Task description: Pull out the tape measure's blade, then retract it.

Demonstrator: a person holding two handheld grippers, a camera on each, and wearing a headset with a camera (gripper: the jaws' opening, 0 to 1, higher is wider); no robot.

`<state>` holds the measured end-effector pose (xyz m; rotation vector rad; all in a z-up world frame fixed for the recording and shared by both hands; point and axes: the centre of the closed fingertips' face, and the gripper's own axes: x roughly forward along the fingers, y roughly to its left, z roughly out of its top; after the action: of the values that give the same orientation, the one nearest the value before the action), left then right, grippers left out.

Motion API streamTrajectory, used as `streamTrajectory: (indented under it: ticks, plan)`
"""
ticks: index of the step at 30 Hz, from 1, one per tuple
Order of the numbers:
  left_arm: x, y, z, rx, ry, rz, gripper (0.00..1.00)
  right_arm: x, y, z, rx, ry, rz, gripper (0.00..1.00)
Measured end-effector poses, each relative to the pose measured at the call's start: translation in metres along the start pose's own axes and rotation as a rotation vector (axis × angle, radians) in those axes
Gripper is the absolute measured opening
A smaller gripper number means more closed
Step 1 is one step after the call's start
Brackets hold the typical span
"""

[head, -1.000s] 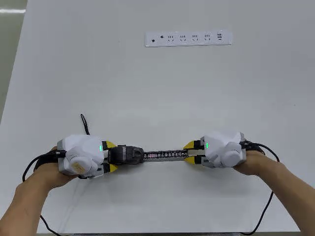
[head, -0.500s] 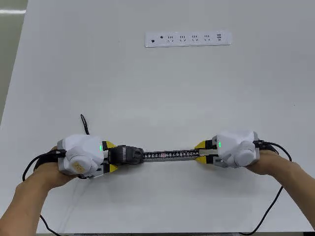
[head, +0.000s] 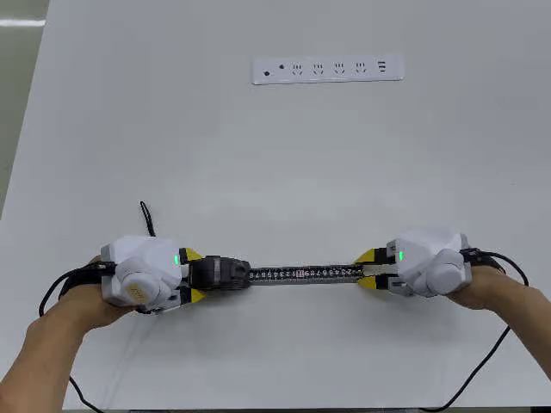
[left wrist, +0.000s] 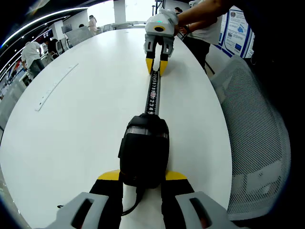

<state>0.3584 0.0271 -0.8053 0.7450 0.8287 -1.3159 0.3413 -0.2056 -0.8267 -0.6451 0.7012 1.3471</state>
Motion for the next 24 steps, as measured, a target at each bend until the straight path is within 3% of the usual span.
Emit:
streamTrajectory:
  ticks: [20, 24]
  plan:
    - [0.001, -0.001, 0.000, 0.000, 0.004, -0.005, 0.28, -0.009, 0.001, -0.011, 0.006, 0.016, -0.006, 0.12]
    - [0.001, -0.002, 0.000, -0.002, 0.008, -0.008, 0.28, -0.017, 0.000, -0.021, 0.007, 0.032, -0.011, 0.12]
